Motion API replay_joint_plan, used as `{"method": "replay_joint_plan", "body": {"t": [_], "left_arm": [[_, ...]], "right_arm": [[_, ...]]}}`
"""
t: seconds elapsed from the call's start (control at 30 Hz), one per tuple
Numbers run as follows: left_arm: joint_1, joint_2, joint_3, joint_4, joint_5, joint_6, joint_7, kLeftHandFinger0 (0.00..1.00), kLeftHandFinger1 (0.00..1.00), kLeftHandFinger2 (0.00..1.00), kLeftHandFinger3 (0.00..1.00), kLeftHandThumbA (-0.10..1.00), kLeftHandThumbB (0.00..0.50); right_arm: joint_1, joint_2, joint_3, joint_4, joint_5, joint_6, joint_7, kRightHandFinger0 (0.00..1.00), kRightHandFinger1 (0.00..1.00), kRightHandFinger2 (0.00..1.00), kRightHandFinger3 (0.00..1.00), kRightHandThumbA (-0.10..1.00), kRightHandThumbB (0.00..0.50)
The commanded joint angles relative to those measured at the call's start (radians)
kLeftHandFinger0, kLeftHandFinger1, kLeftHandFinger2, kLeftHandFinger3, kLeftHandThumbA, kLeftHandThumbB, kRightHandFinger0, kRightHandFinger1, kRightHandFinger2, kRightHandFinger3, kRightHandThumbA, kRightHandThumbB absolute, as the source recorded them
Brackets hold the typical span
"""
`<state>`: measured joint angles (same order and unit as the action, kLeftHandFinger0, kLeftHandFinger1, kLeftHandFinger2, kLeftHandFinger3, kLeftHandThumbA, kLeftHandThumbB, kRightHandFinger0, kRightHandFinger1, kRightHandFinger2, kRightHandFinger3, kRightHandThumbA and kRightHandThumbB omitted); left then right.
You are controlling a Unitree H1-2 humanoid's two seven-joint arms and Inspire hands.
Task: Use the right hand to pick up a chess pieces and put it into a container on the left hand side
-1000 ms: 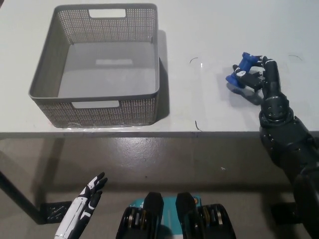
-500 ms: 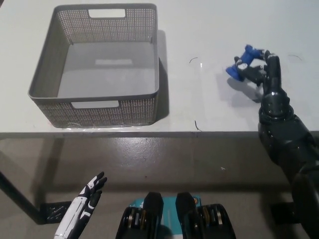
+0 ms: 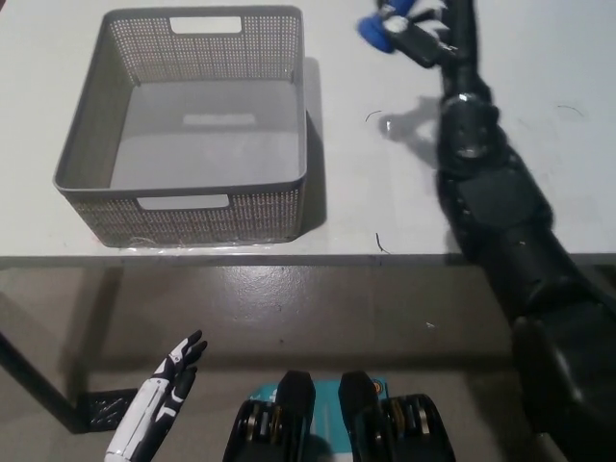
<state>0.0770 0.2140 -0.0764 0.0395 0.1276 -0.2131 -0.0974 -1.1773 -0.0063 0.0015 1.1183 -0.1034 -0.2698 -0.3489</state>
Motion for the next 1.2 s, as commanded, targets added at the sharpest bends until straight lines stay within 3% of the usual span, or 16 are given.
{"method": "replay_joint_plan", "body": {"t": [0.0, 0.03, 0.07, 0.17, 0.2, 0.3, 0.37, 0.53, 0.63, 0.73, 0.83, 0.87, 0.9, 0.93, 1.03, 1.17], "left_arm": [[-0.006, 0.013, 0.008, -0.015, 0.011, -0.003, 0.000, 1.00, 1.00, 1.00, 1.00, 1.00, 0.471], [-0.006, 0.013, 0.007, -0.016, 0.010, -0.002, -0.002, 1.00, 1.00, 1.00, 1.00, 1.00, 0.462], [-0.006, 0.014, 0.007, -0.017, 0.008, 0.001, -0.004, 1.00, 1.00, 1.00, 1.00, 1.00, 0.464], [-0.008, 0.013, 0.005, -0.019, 0.005, 0.004, -0.008, 1.00, 1.00, 1.00, 1.00, 1.00, 0.446], [-0.009, 0.012, 0.005, -0.017, 0.001, 0.002, -0.010, 1.00, 1.00, 1.00, 1.00, 1.00, 0.447], [-0.012, 0.014, 0.002, -0.016, 0.011, 0.003, -0.009, 1.00, 1.00, 1.00, 1.00, 1.00, 0.463], [-0.014, 0.013, -0.001, -0.016, 0.013, 0.007, -0.010, 1.00, 1.00, 1.00, 1.00, 1.00, 0.477], [-0.016, 0.014, -0.004, -0.022, 0.007, 0.015, -0.016, 1.00, 1.00, 1.00, 1.00, 1.00, 0.467], [-0.014, 0.021, -0.005, -0.033, 0.017, 0.024, -0.016, 1.00, 1.00, 1.00, 1.00, 1.00, 0.466], [-0.015, 0.025, -0.007, -0.038, 0.024, 0.025, -0.016, 1.00, 1.00, 1.00, 1.00, 1.00, 0.455], [-0.014, 0.023, -0.009, -0.040, 0.023, 0.027, -0.014, 1.00, 1.00, 1.00, 1.00, 1.00, 0.466], [-0.019, 0.024, -0.008, -0.041, 0.020, 0.030, -0.015, 1.00, 1.00, 1.00, 1.00, 1.00, 0.475], [-0.020, 0.023, -0.008, -0.043, 0.016, 0.034, -0.017, 1.00, 1.00, 1.00, 1.00, 1.00, 0.476], [-0.022, 0.024, -0.010, -0.043, 0.018, 0.031, -0.017, 1.00, 1.00, 1.00, 1.00, 1.00, 0.466], [-0.026, 0.032, -0.009, -0.038, 0.017, 0.017, -0.018, 1.00, 1.00, 1.00, 1.00, 1.00, 0.447], [-0.030, 0.034, -0.013, -0.034, 0.024, 0.012, -0.018, 1.00, 1.00, 1.00, 1.00, 1.00, 0.440]], "right_arm": [[-0.104, 0.054, 0.027, -0.031, -0.019, -0.037, 0.002, 0.00, 0.33, 0.62, 0.61, -0.09, 0.119], [-0.105, 0.060, 0.029, -0.034, -0.019, -0.032, 0.001, 0.00, 0.31, 0.60, 0.75, -0.09, 0.123], [-0.109, 0.068, 0.032, -0.035, -0.019, -0.027, -0.001, 0.00, 0.28, 0.57, 0.68, -0.08, 0.122], [-0.137, 0.112, 0.061, -0.012, -0.036, -0.040, -0.005, 0.00, 0.17, 0.47, 0.20, -0.10, 0.108], [-0.145, 0.128, 0.068, -0.001, -0.039, -0.044, -0.004, 0.00, 0.20, 0.51, 0.19, -0.10, 0.106], [-0.157, 0.165, 0.100, 0.032, -0.052, -0.063, 0.019, 0.00, 0.36, 0.75, 0.51, -0.10, 0.068], [-0.167, 0.194, 0.142, 0.078, -0.085, -0.100, 0.008, 0.00, 0.38, 0.74, 0.61, -0.10, 0.089], [-0.176, 0.234, 0.238, 0.161, -0.154, -0.103, -0.042, 0.00, 0.25, 0.59, 0.53, -0.10, 0.096], [-0.171, 0.252, 0.279, 0.203, -0.176, -0.089, -0.041, 0.00, 0.31, 0.71, 0.75, -0.10, 0.072], [-0.159, 0.264, 0.323, 0.235, -0.201, -0.071, -0.055, 0.00, 0.32, 0.73, 0.82, -0.10, 0.075], [-0.155, 0.267, 0.340, 0.250, -0.215, -0.045, -0.092, 0.01, 0.34, 0.71, 0.83, -0.06, 0.158], [-0.163, 0.262, 0.344, 0.258, -0.216, -0.014, -0.084, 0.38, 0.73, 1.00, 1.00, 0.35, 0.381], [-0.166, 0.258, 0.341, 0.259, -0.211, -0.009, -0.071, 0.47, 0.77, 1.00, 1.00, 0.39, 0.385], [-0.174, 0.246, 0.346, 0.261, -0.210, 0.014, -0.009, 0.98, 1.00, 1.00, 1.00, 0.65, 0.460], [-0.184, 0.217, 0.352, 0.258, -0.207, 0.026, 0.095, 1.00, 1.00, 1.00, 1.00, 0.97, 0.500], [-0.168, 0.189, 0.319, 0.235, -0.174, -0.002, 0.116, 1.00, 1.00, 1.00, 1.00, 1.00, 0.480]]}}
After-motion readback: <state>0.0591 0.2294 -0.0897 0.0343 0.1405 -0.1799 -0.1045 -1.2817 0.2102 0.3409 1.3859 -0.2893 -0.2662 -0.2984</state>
